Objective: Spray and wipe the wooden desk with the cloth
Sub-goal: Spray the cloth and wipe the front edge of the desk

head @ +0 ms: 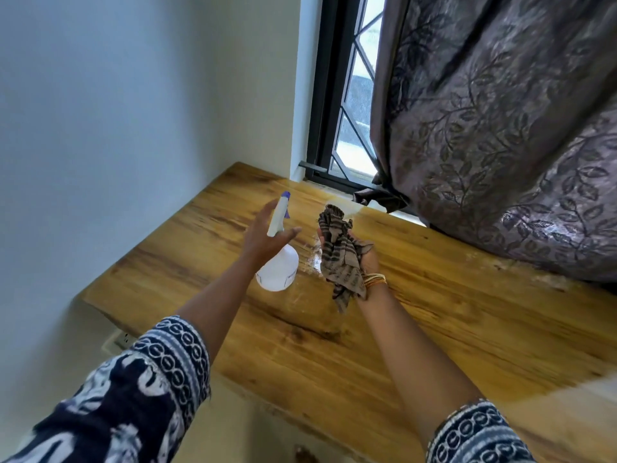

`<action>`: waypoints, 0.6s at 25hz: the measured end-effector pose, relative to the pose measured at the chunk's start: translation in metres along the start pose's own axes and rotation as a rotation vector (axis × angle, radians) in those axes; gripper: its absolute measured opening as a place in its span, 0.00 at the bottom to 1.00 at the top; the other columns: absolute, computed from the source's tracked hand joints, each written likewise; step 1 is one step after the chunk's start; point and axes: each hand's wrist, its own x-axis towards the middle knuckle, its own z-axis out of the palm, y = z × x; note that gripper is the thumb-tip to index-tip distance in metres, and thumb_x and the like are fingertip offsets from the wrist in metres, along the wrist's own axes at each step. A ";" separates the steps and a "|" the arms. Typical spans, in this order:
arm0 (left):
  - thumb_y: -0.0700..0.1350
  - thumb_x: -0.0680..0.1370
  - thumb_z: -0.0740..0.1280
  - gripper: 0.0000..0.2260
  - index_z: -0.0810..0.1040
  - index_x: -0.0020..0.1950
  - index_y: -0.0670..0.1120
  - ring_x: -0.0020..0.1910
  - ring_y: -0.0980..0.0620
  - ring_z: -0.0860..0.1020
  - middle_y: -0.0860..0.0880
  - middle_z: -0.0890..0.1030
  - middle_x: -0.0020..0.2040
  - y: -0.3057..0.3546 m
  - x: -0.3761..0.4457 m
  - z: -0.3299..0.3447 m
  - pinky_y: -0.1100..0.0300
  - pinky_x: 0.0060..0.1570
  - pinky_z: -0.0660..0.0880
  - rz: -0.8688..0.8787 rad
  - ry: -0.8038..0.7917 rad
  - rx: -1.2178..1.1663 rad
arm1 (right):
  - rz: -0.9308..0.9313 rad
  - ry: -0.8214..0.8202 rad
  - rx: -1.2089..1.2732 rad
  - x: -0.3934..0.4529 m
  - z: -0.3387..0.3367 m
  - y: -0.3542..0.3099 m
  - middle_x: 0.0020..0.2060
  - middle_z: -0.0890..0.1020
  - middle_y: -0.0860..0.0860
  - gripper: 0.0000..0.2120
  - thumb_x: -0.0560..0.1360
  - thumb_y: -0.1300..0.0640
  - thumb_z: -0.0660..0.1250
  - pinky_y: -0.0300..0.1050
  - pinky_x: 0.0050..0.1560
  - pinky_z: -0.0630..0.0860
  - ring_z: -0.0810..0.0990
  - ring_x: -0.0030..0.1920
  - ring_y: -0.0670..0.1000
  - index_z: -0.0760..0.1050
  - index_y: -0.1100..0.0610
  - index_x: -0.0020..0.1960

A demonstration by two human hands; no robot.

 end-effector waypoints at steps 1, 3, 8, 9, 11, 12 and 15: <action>0.44 0.72 0.70 0.19 0.75 0.63 0.51 0.56 0.46 0.77 0.49 0.78 0.59 0.000 0.006 0.002 0.56 0.49 0.72 0.078 0.000 0.008 | 0.004 -0.008 -0.035 0.006 0.002 -0.003 0.58 0.75 0.63 0.27 0.78 0.53 0.56 0.53 0.66 0.69 0.75 0.54 0.58 0.63 0.67 0.72; 0.36 0.70 0.66 0.15 0.79 0.56 0.46 0.55 0.46 0.80 0.48 0.81 0.55 0.002 0.012 0.007 0.56 0.52 0.74 0.141 0.001 -0.070 | 0.028 -0.041 -0.070 0.015 0.002 -0.011 0.56 0.76 0.62 0.25 0.78 0.53 0.55 0.52 0.54 0.79 0.76 0.53 0.57 0.65 0.67 0.70; 0.34 0.71 0.66 0.09 0.79 0.49 0.41 0.43 0.41 0.83 0.42 0.84 0.49 0.017 0.011 0.002 0.47 0.47 0.82 -0.041 -0.324 -0.351 | 0.050 -0.064 -0.108 0.025 0.003 -0.027 0.60 0.73 0.62 0.24 0.83 0.52 0.49 0.48 0.54 0.78 0.75 0.54 0.56 0.62 0.65 0.73; 0.36 0.70 0.65 0.10 0.78 0.50 0.43 0.38 0.42 0.82 0.44 0.84 0.46 0.023 0.007 -0.002 0.51 0.37 0.81 -0.081 -0.420 -0.357 | 0.049 -0.058 -0.110 0.025 0.003 -0.029 0.59 0.74 0.62 0.23 0.83 0.53 0.50 0.48 0.56 0.76 0.76 0.53 0.56 0.64 0.66 0.72; 0.39 0.66 0.62 0.14 0.76 0.51 0.47 0.31 0.44 0.80 0.46 0.84 0.43 0.032 -0.003 -0.005 0.57 0.27 0.76 -0.156 -0.564 -0.291 | 0.029 -0.049 -0.147 0.025 0.006 -0.032 0.51 0.80 0.60 0.18 0.83 0.56 0.51 0.48 0.55 0.77 0.79 0.47 0.55 0.71 0.66 0.64; 0.39 0.66 0.61 0.14 0.76 0.50 0.48 0.30 0.43 0.79 0.45 0.84 0.44 0.034 -0.007 -0.006 0.58 0.26 0.75 -0.179 -0.627 -0.243 | 0.011 -0.036 -0.176 0.025 0.008 -0.033 0.48 0.80 0.60 0.16 0.83 0.57 0.52 0.48 0.55 0.76 0.79 0.45 0.55 0.72 0.65 0.62; 0.42 0.67 0.62 0.11 0.77 0.47 0.49 0.30 0.43 0.77 0.43 0.81 0.44 0.035 -0.020 -0.005 0.57 0.28 0.74 -0.217 -0.696 -0.114 | -0.017 -0.018 -0.247 0.024 0.010 -0.030 0.48 0.78 0.60 0.14 0.83 0.59 0.53 0.49 0.56 0.76 0.78 0.44 0.56 0.72 0.65 0.60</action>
